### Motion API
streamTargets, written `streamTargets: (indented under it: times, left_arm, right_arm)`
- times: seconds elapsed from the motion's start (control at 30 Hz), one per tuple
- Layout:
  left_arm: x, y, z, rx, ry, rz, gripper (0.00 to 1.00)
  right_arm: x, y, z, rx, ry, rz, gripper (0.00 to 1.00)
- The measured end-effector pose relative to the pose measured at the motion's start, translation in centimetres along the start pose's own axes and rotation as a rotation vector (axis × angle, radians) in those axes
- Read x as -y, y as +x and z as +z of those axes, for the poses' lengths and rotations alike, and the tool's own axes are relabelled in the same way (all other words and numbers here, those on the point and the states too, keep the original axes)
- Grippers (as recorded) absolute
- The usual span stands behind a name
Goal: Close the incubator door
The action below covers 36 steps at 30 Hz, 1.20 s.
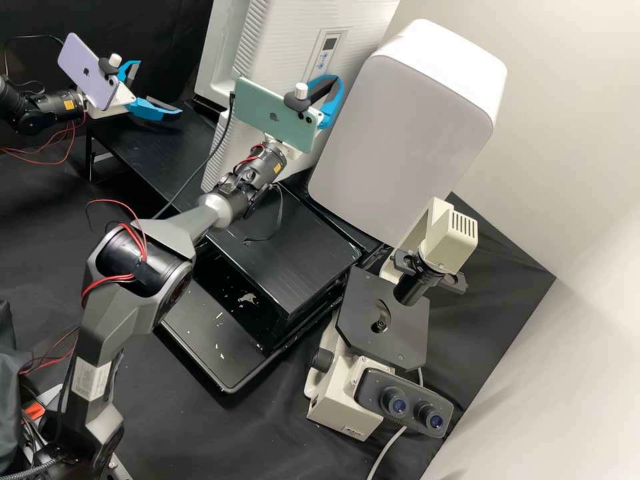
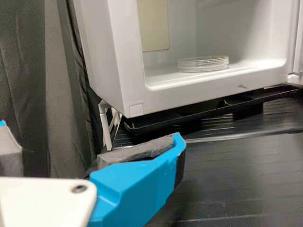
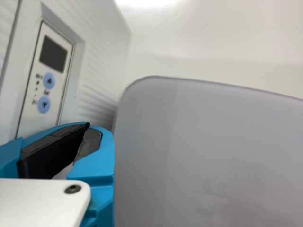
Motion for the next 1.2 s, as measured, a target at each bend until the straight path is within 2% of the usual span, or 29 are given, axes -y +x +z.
streamTargets:
  times: [0.13, 0.3, 0.37, 0.93, 1.2]
  left_arm:
    - [0.0, 0.0, 0.0, 0.000, 0.000, 0.000, 1.00]
    - [0.0, 0.0, 0.0, 0.000, 0.000, 0.000, 1.00]
    - [0.0, 0.0, 0.0, 0.000, 0.000, 0.000, 1.00]
    - [0.0, 0.0, -0.2, -0.007, -0.001, 0.001, 1.00]
    - [0.0, 0.0, -0.2, -0.007, -0.001, 0.001, 1.00]
  right_arm:
    - [1.1, 0.1, -1.6, -0.030, -0.011, -0.064, 0.00]
    - [1.7, 0.3, -3.2, -0.080, -0.041, -0.104, 0.00]
    - [1.9, 0.3, -3.4, -0.083, -0.039, -0.110, 0.00]
    - [3.5, 0.5, -2.2, -0.053, -0.043, -0.152, 0.00]
    - [4.1, 1.1, -1.3, -0.040, -0.071, -0.155, 0.00]
